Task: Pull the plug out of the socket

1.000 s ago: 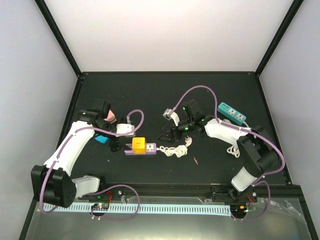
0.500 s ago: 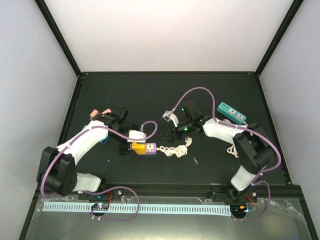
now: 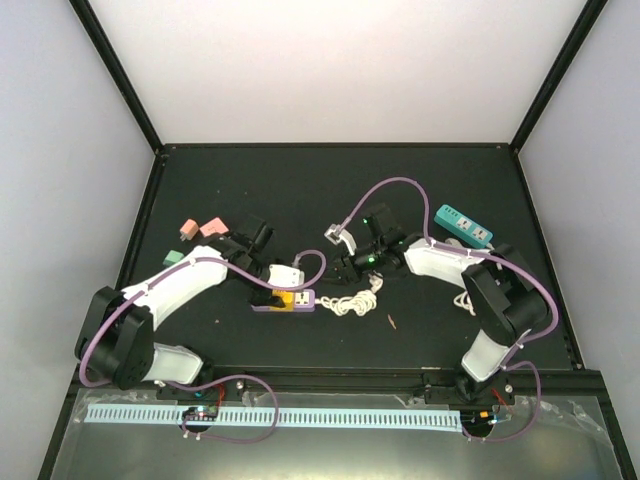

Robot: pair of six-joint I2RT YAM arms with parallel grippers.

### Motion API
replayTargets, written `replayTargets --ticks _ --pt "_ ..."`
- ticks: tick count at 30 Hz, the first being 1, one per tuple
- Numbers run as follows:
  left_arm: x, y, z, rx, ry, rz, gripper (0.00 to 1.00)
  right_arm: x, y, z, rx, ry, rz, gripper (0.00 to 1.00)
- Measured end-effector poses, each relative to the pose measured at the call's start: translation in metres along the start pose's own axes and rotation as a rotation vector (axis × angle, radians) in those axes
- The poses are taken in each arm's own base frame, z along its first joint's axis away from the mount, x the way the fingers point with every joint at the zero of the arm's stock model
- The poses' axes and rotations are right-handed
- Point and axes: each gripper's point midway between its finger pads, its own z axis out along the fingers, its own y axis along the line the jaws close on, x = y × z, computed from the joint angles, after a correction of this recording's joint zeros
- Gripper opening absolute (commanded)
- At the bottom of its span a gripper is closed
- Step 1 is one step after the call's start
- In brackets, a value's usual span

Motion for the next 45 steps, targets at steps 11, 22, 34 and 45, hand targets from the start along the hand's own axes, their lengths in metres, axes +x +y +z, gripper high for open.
replayTargets --ticks 11,22,34,45 --pt "-0.028 0.003 0.01 -0.045 -0.045 -0.062 0.37 0.012 -0.005 0.008 -0.03 0.011 0.114 0.32" --pt "-0.044 0.011 0.02 -0.074 -0.078 -0.125 0.37 0.032 -0.012 0.026 -0.034 0.07 0.192 0.14" --pt "-0.046 0.014 0.021 -0.082 -0.084 -0.139 0.37 0.057 -0.028 0.042 -0.019 0.136 0.283 0.09" --pt "-0.044 0.013 0.02 -0.084 -0.075 -0.137 0.35 0.052 -0.035 0.046 -0.012 0.153 0.311 0.09"
